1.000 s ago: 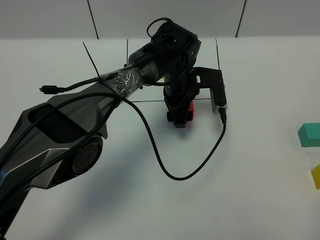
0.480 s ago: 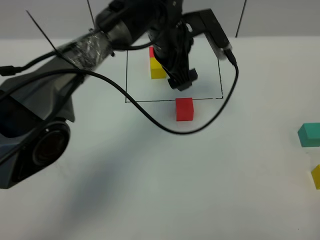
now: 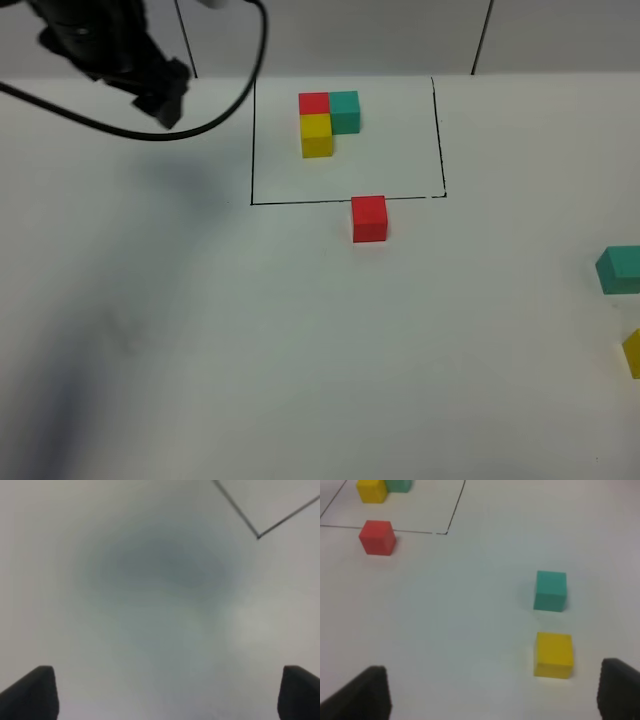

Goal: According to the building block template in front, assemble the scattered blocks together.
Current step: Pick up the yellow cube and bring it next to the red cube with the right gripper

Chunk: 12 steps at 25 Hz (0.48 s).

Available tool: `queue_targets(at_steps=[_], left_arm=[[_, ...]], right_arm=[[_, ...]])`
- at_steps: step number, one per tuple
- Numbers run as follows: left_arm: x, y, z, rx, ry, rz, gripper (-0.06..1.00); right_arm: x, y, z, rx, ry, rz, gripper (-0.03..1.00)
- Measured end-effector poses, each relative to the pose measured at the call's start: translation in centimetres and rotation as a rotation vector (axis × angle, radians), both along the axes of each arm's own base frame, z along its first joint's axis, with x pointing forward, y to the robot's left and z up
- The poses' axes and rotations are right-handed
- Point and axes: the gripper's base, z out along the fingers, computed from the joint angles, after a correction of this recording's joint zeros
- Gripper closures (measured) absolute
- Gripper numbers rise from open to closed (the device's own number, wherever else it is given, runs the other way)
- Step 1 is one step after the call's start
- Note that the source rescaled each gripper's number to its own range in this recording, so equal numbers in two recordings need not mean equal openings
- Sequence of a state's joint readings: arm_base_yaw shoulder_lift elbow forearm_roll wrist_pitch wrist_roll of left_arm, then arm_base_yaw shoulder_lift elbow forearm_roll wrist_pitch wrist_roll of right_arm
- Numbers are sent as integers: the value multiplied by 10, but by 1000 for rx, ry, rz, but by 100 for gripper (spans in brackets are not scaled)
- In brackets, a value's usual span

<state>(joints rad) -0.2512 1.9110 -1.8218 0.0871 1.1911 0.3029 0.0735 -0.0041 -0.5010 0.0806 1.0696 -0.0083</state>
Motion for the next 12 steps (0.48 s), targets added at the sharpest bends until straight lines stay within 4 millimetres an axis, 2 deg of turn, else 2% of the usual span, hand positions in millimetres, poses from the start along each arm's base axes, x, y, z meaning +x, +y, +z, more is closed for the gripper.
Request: queue_targets(at_steps=[2, 5, 8, 12], left_arm=[[-27, 29, 8, -12, 21, 85, 0], [-80, 63, 30, -51, -3, 242, 0], [-139, 78, 41, -77, -42, 343, 1], [-212, 83, 38, -129, -111, 402, 1]], right_arm=[[0, 0, 0, 0, 0, 0, 26], [0, 0, 0, 0, 0, 0, 26], [0, 0, 0, 0, 0, 0, 26], [0, 0, 0, 0, 0, 0, 26]])
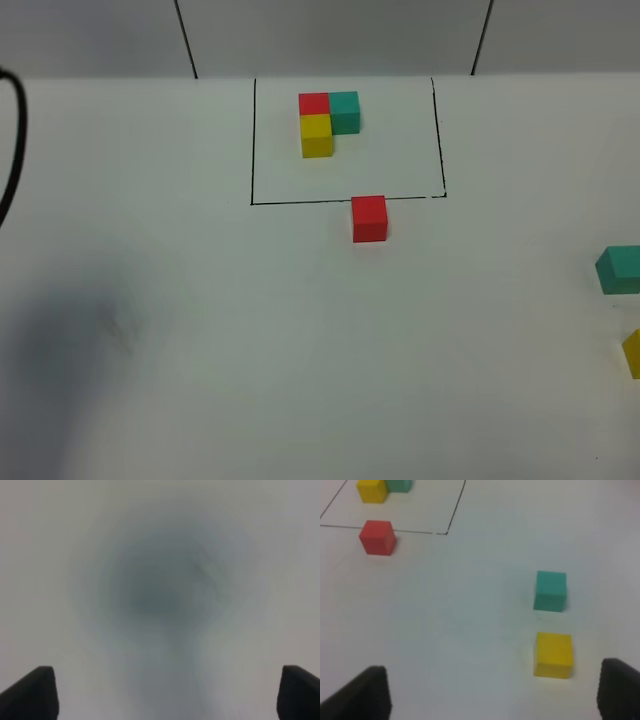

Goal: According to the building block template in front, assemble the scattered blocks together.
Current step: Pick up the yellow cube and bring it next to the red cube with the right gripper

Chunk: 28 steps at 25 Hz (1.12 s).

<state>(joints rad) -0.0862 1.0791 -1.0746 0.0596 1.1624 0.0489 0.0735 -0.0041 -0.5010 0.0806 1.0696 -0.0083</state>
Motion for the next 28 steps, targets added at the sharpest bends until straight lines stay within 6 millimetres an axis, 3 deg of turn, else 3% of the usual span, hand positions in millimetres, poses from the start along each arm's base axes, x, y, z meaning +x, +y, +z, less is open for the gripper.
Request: queue_targets(at_steps=[7, 11, 19, 28], left_arm=[[-100, 7, -30, -62, -150, 52, 3], [-138, 4, -50, -134, -235, 25, 4], [-176, 4, -77, -162, -427, -29, 7], [-196, 6, -79, -173, -582, -41, 12]], right_arm=[[0, 0, 0, 0, 0, 0, 26], [0, 0, 0, 0, 0, 0, 26], [0, 0, 0, 0, 0, 0, 26], [0, 0, 0, 0, 0, 0, 26]])
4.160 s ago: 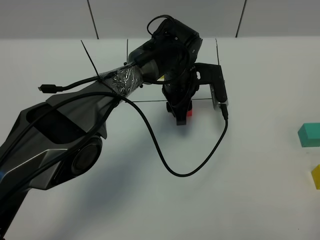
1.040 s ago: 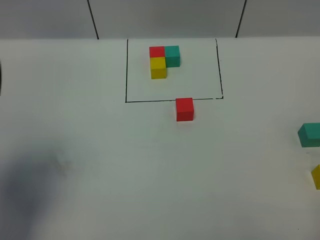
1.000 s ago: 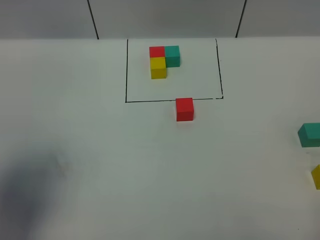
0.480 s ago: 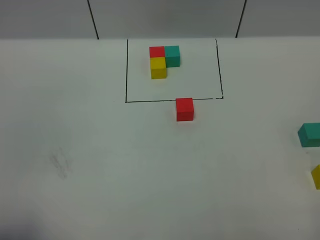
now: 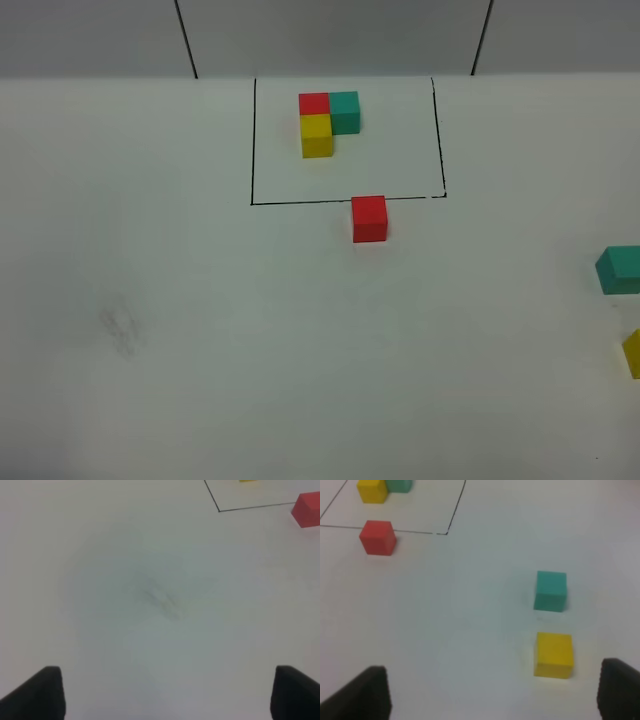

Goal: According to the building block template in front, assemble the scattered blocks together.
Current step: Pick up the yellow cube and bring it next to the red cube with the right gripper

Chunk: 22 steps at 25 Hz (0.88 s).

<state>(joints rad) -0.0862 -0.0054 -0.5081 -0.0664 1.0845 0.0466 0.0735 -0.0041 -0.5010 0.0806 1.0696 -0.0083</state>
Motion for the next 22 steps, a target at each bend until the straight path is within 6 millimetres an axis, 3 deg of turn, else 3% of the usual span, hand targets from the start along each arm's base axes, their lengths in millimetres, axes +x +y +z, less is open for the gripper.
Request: queue_targets(at_steps=[10, 22], left_arm=[[0, 0, 0, -4, 1, 3, 34], [0, 1, 0, -21, 3, 24, 37]], right_arm=[[0, 0, 0, 0, 0, 0, 26], [0, 0, 0, 0, 0, 0, 26]])
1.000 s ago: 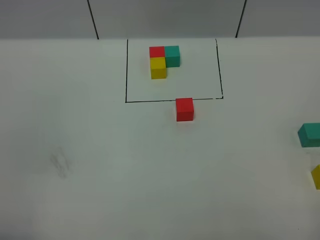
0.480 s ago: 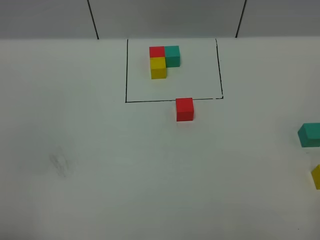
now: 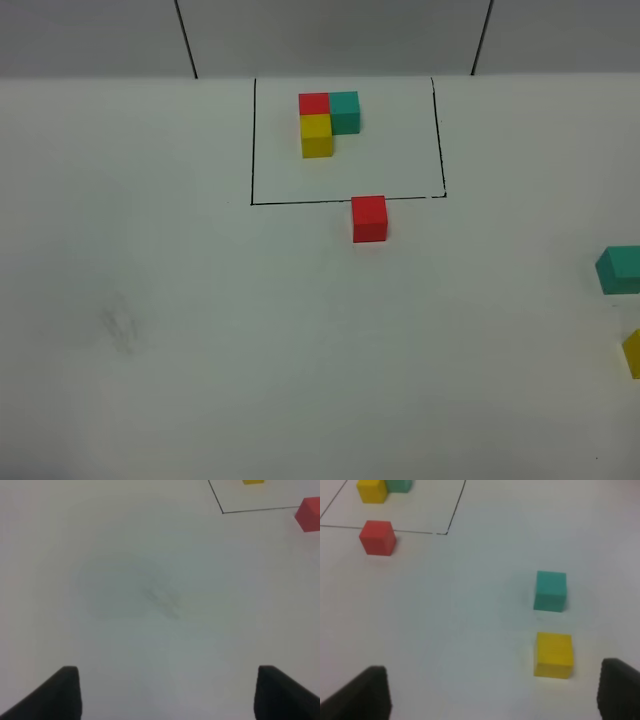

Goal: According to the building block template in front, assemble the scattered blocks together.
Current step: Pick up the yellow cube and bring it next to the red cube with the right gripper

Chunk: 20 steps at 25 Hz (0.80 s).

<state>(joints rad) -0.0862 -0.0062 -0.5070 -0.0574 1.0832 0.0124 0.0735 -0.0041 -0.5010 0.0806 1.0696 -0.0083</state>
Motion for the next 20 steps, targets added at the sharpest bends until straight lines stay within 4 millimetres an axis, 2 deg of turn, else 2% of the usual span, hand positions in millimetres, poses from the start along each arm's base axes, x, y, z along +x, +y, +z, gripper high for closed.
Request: queue_targets(at_steps=[20], left_arm=[[0, 0, 0, 1, 0, 1, 37]], right_arm=[[0, 0, 0, 0, 0, 0, 26]])
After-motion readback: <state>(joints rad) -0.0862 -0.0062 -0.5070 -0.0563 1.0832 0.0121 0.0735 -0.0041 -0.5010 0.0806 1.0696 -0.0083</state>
